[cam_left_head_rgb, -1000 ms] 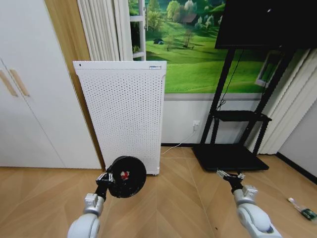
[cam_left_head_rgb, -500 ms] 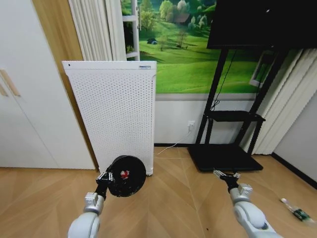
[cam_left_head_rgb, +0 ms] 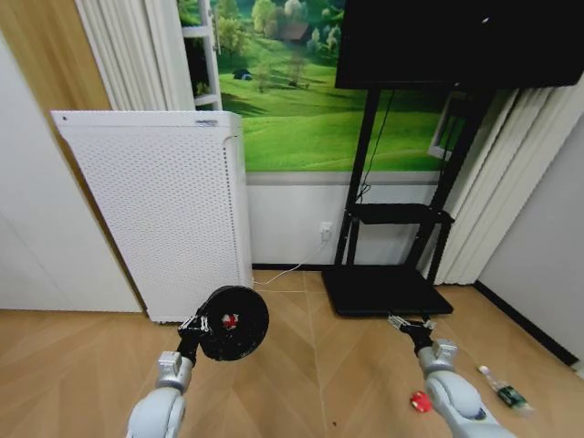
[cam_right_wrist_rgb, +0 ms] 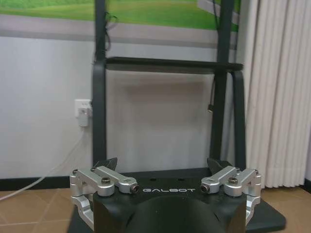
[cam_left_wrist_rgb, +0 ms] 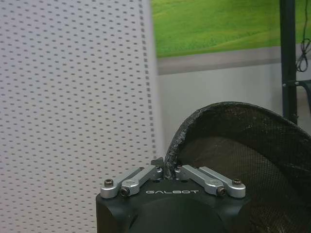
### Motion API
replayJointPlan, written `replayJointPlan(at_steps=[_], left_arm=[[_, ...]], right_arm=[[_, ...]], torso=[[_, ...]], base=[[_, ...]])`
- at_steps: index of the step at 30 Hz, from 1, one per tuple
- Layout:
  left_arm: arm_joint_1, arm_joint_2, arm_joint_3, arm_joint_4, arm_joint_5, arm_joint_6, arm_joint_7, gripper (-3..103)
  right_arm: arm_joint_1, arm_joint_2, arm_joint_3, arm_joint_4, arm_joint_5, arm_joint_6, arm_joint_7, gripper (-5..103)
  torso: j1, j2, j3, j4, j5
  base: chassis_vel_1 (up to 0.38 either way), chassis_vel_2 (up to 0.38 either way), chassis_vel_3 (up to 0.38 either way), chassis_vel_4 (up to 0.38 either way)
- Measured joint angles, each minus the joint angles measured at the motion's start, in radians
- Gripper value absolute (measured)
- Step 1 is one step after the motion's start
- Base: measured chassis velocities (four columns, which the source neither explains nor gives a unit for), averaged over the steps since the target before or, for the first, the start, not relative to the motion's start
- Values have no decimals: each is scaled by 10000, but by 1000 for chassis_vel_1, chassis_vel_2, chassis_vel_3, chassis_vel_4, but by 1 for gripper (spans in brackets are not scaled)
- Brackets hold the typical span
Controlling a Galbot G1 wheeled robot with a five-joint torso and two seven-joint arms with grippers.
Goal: Pick up the trash bin and place the garbage on the floor into it.
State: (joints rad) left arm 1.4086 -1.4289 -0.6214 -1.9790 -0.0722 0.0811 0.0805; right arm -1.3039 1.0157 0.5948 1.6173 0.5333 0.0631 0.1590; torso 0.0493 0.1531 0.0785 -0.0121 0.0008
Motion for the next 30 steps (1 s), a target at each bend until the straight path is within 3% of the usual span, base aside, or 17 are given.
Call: replayJointPlan(at_steps=[6,11,18,23,30], left_arm=[[-16,-20,20,49,12,5,8,4],[3,-28,17,72,42,5,5,4],[11,-29,87,125,64,6,-20,4],[-37,-58,372,257,73,11,-49,4],[-168,-93,616,468,142,-5,-41,4]], right_arm=[[77,5,-146,-166,-58,126,-51,100],[28,-8,-345,-190,-239,18,-59,100],[-148,-122,-985,-543,-228,-1067,380,100],[-196,-213,-1568,-962,841,-2407,1335,100],[-323,-322,-2198,-1356,1384,-3077,1936,100]], torso=[[1,-1,1,-3,-4],[-1,0,0,14,-9],[-1,2,-1,4,-10],[0,2,0,3,-8],[-1,3,0,4,-9]], base=[[-210,-212,229,157],[35,-29,9,15],[56,66,-60,-47],[0,0,0,0],[0,0,0,0]])
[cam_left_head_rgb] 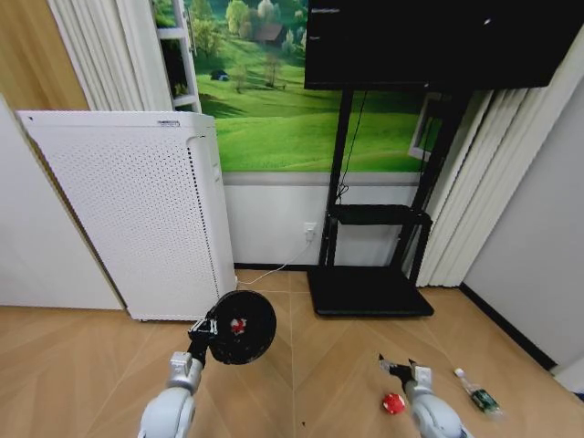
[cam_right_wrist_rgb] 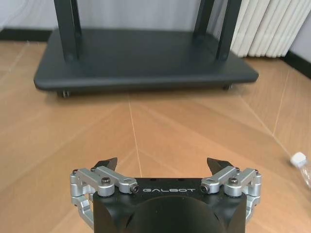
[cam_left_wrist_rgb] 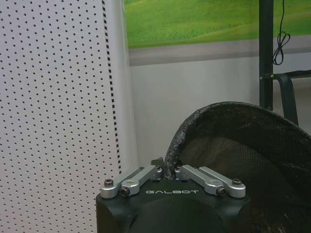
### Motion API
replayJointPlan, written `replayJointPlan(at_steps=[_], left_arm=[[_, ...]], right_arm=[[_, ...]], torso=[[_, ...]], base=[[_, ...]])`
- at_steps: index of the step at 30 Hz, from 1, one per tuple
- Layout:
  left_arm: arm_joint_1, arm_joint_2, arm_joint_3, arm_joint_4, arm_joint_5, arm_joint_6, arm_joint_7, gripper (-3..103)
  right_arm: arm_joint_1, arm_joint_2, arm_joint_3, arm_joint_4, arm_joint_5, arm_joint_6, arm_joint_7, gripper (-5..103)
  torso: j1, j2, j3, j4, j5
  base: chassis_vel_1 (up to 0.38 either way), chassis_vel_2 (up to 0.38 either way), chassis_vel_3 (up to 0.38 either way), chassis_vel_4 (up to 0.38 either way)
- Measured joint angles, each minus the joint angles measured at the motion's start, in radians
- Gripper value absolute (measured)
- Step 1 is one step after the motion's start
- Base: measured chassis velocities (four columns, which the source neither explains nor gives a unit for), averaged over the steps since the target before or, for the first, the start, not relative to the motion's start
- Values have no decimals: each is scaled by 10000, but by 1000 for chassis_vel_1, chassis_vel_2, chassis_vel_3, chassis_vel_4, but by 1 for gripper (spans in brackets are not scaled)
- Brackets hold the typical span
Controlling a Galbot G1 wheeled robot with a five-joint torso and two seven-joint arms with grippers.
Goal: Pick up the trash bin and place the garbage on the floor into it.
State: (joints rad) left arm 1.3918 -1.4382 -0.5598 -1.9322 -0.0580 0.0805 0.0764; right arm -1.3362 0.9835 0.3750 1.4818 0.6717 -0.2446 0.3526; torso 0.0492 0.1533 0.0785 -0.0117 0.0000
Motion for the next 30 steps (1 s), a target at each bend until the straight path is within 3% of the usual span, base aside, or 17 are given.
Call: replayJointPlan(at_steps=[12,17,30], left_arm=[[-174,55,169,279,13,-35,5,4],[-423,140,501,602,27,-73,23,4],[-586,72,709,1091,151,-222,41,4]], right_arm=[[807,110,-999,-1389,107,-145,177,100],[1091,579,-1088,-2450,-191,-316,369,100],[1847,1524,-1257,-3977,-341,-516,765,100]], torso=[[1,-1,0,3,1],[1,-1,0,-5,0],[1,-1,1,1,0]], base=[[0,0,0,0],[0,0,0,0],[0,0,0,0]])
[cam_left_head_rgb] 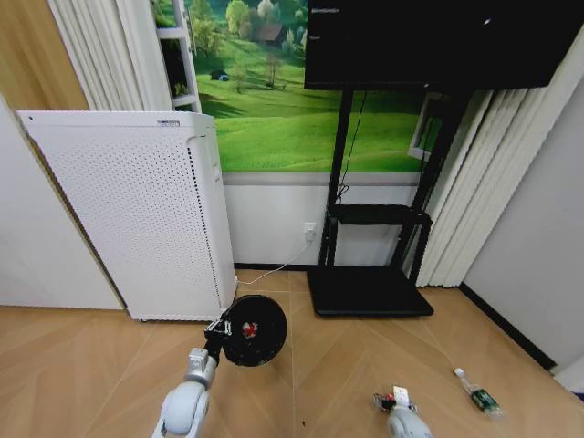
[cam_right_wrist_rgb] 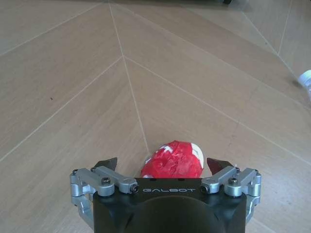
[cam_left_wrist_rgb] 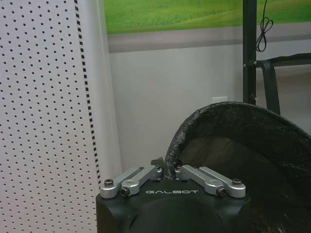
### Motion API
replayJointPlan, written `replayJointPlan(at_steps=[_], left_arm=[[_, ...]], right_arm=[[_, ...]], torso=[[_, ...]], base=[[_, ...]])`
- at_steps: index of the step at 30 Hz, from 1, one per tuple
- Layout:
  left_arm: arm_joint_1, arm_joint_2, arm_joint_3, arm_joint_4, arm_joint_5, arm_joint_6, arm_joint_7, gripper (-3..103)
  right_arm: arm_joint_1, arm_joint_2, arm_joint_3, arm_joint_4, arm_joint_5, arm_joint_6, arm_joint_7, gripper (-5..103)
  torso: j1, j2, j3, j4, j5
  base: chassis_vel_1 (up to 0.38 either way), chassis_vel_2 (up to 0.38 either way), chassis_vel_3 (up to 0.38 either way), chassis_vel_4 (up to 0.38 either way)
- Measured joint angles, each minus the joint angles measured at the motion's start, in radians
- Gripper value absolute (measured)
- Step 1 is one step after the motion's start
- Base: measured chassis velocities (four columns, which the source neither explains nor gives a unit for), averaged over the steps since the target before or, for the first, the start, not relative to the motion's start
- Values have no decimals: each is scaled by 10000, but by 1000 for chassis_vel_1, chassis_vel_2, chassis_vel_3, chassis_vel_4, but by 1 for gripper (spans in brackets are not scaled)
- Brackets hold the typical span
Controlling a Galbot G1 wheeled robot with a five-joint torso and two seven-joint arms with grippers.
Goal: Pick up the trash bin and place the garbage on the floor into it.
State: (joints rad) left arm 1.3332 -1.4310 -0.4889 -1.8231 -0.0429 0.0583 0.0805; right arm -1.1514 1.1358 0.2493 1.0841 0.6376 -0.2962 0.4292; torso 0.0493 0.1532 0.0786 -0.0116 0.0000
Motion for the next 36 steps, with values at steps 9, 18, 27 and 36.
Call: replayJointPlan(at_steps=[9,18,27,36], left_arm=[[-10,5,2,110,18,-61,8,4],[-5,29,37,187,57,-93,16,4],[14,121,101,110,57,-95,20,4],[30,125,105,98,53,-95,20,4]], right_arm=[[260,327,29,-703,-135,88,37,100],[587,440,118,-1223,-186,328,-70,100],[804,402,344,-1688,-259,358,-60,100],[811,326,436,-1757,-280,346,-122,90]], torso=[[-1,0,0,0,-1],[0,0,0,-1,0],[0,0,0,0,0],[0,0,0,0,0]], base=[[0,0,0,0],[0,0,0,0],[0,0,0,0],[0,0,0,0]])
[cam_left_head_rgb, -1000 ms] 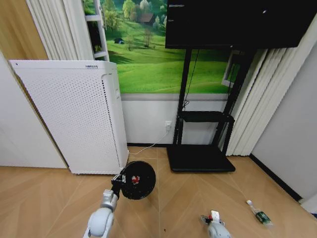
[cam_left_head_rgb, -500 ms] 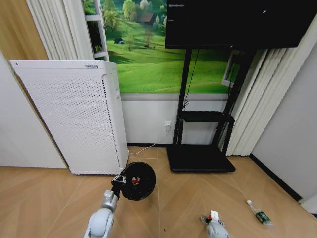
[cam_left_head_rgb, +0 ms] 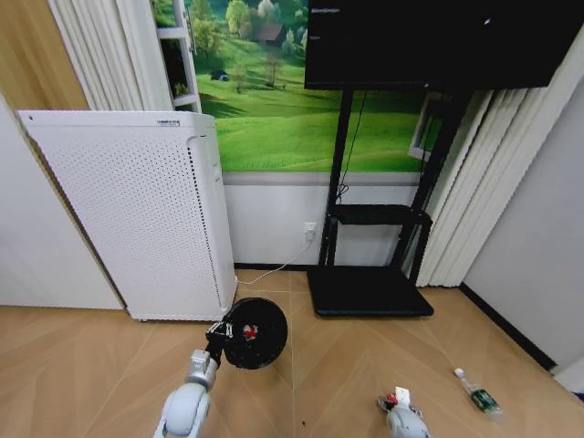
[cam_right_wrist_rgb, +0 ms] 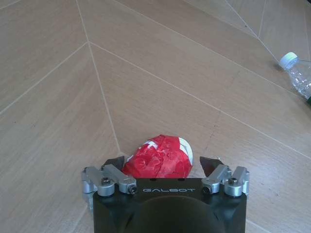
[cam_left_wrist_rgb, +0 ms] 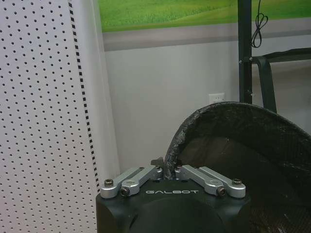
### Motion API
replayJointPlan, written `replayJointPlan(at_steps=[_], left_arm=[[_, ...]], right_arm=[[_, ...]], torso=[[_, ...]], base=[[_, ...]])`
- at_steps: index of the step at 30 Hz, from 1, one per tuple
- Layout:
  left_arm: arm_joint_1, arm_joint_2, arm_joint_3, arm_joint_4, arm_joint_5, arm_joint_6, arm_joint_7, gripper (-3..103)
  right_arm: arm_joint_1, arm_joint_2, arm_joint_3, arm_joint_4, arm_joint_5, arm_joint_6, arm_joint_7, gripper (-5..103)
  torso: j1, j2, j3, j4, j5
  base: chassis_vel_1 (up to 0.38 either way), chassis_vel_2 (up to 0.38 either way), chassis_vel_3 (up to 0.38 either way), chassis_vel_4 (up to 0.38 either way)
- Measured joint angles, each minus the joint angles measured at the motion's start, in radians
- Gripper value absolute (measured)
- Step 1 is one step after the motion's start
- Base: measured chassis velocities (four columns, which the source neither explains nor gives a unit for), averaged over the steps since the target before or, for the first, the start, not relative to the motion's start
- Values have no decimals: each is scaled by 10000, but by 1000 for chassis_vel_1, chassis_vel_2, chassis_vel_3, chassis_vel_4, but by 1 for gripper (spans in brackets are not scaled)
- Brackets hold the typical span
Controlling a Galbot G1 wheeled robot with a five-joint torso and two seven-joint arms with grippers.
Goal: Pick up the trash bin and place the garbage on the floor into it.
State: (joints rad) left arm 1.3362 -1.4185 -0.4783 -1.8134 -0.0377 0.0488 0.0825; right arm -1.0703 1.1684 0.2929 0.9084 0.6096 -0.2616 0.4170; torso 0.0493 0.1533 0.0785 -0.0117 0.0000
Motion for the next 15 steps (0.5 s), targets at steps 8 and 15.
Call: replayJointPlan(at_steps=[8,15], left_arm=[[-1,19,-18,64,0,-10,0,4],[-67,11,-8,162,0,-39,2,4]], right_arm=[[-33,56,25,17,-87,36,-138,62],[-12,99,25,-25,-110,145,-180,61]], torso=[[0,0,0,-1,-4],[0,0,0,-1,-3]], base=[[0,0,0,0],[0,0,0,0]])
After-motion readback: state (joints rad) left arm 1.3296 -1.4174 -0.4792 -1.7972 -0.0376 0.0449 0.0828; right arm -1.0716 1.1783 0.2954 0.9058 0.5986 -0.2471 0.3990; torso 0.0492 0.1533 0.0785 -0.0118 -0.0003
